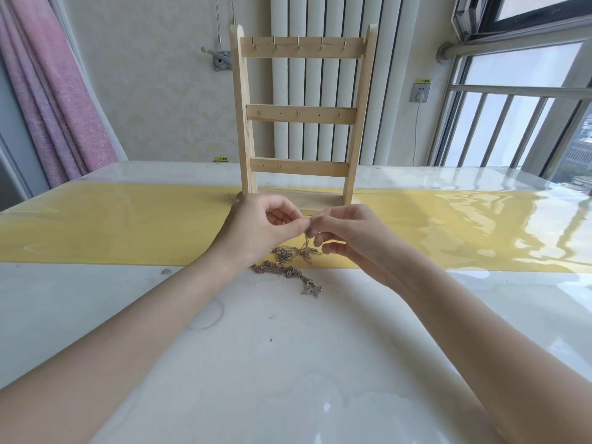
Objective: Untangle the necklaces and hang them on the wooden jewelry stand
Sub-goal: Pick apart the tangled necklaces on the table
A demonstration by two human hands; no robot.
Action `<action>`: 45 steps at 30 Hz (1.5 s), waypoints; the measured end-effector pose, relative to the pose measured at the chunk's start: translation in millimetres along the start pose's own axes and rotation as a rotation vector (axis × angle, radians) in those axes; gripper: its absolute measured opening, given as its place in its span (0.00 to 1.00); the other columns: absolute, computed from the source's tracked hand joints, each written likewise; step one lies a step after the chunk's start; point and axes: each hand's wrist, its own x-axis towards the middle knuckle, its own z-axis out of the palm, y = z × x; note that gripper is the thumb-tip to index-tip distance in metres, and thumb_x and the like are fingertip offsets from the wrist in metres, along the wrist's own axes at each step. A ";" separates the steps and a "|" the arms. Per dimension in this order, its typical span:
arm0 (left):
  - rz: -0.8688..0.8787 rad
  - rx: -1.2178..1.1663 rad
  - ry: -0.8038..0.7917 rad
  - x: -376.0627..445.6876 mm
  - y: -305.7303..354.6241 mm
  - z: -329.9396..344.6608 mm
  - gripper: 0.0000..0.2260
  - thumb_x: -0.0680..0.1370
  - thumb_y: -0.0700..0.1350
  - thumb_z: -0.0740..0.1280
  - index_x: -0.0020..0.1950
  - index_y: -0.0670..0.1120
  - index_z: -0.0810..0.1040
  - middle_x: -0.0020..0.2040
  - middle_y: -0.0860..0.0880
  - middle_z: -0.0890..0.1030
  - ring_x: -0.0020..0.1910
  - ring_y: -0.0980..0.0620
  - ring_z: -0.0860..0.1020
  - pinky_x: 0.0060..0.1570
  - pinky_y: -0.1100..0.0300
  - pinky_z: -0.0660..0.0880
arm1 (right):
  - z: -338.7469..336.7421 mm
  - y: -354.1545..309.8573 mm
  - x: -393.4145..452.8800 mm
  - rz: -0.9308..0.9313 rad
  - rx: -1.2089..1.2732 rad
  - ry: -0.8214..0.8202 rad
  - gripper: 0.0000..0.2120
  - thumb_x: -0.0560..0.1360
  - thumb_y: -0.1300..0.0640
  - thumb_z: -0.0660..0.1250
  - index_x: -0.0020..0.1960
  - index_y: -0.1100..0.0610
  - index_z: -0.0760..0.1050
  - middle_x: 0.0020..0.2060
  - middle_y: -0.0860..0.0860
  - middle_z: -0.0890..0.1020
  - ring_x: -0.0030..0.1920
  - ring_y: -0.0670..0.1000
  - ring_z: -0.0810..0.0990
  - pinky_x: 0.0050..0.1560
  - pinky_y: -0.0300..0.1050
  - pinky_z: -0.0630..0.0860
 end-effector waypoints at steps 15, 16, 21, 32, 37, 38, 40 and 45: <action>-0.078 0.151 -0.019 -1.2 -4.3 0.1 0.09 0.70 0.41 0.74 0.33 0.51 0.79 0.27 0.58 0.78 0.27 0.65 0.73 0.33 0.73 0.70 | 2.1 1.2 0.2 0.031 -0.101 0.046 0.08 0.75 0.66 0.67 0.37 0.62 0.78 0.31 0.51 0.79 0.31 0.46 0.74 0.33 0.34 0.71; -0.078 0.170 -0.015 -1.8 -4.2 0.3 0.09 0.70 0.41 0.74 0.32 0.51 0.79 0.27 0.58 0.77 0.26 0.65 0.73 0.32 0.73 0.70 | 2.7 1.2 0.3 0.027 -0.119 0.049 0.08 0.75 0.66 0.67 0.37 0.61 0.78 0.31 0.51 0.79 0.31 0.46 0.74 0.33 0.34 0.71; -0.029 0.391 0.019 -5.4 -3.2 4.1 0.07 0.68 0.43 0.73 0.32 0.53 0.79 0.28 0.57 0.77 0.29 0.61 0.74 0.38 0.63 0.74 | 10.4 0.8 1.5 -0.045 -0.356 0.115 0.08 0.73 0.67 0.68 0.35 0.60 0.80 0.27 0.50 0.78 0.27 0.43 0.72 0.29 0.33 0.70; -0.018 0.162 -0.123 -3.2 -2.6 1.1 0.10 0.68 0.37 0.71 0.31 0.49 0.76 0.27 0.55 0.76 0.27 0.61 0.71 0.32 0.71 0.68 | 1.4 -1.2 -0.4 -0.006 -0.329 -0.030 0.10 0.74 0.67 0.66 0.35 0.60 0.77 0.28 0.51 0.77 0.30 0.45 0.73 0.33 0.35 0.71; -0.141 -0.028 -0.220 -2.3 -1.2 -0.3 0.11 0.72 0.32 0.67 0.33 0.45 0.76 0.25 0.57 0.76 0.27 0.60 0.72 0.33 0.65 0.70 | 3.7 -3.8 -2.1 -0.010 -0.331 -0.074 0.07 0.74 0.67 0.63 0.37 0.64 0.75 0.30 0.53 0.76 0.29 0.46 0.72 0.33 0.38 0.69; -0.140 -0.031 -0.228 -2.3 -0.9 -0.6 0.11 0.72 0.32 0.66 0.33 0.45 0.76 0.25 0.57 0.76 0.28 0.59 0.72 0.34 0.65 0.70 | 3.5 -4.1 -2.5 -0.009 -0.334 -0.081 0.06 0.74 0.67 0.63 0.38 0.65 0.75 0.30 0.53 0.75 0.29 0.46 0.71 0.33 0.38 0.69; -0.128 -0.027 -0.234 -3.4 -0.4 -1.0 0.11 0.71 0.32 0.66 0.33 0.45 0.76 0.25 0.57 0.76 0.27 0.60 0.71 0.32 0.67 0.69 | 2.6 -3.6 -3.0 0.007 -0.327 -0.098 0.06 0.74 0.67 0.64 0.39 0.65 0.75 0.30 0.53 0.75 0.28 0.47 0.70 0.32 0.37 0.68; -0.141 -0.020 -0.239 -5.0 -1.6 1.1 0.12 0.71 0.32 0.67 0.32 0.46 0.76 0.24 0.57 0.75 0.26 0.60 0.71 0.30 0.69 0.68 | -0.3 -2.1 -2.1 0.046 -0.301 -0.100 0.09 0.74 0.66 0.64 0.35 0.63 0.74 0.28 0.52 0.74 0.29 0.48 0.70 0.32 0.37 0.69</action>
